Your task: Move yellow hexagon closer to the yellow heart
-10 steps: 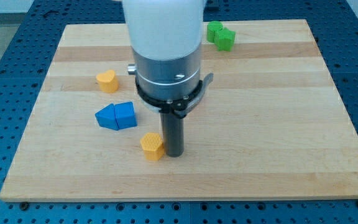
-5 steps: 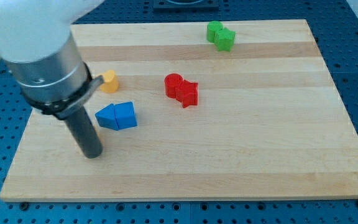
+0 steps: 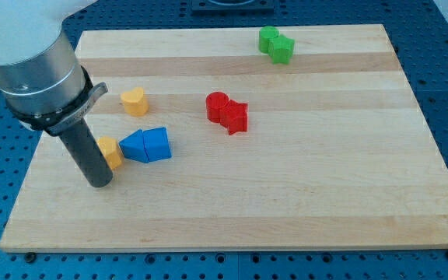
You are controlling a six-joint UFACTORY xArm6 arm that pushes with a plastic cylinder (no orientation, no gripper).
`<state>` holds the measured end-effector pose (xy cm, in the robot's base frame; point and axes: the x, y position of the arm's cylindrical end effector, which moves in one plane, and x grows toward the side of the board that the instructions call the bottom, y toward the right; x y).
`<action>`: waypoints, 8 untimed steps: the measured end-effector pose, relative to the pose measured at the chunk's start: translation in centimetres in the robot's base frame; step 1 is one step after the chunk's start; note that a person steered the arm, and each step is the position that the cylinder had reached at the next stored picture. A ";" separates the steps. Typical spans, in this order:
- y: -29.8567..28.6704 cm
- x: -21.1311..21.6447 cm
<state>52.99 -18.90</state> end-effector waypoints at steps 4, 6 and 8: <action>-0.3 -1.5; -0.8 -3.9; -0.8 -6.9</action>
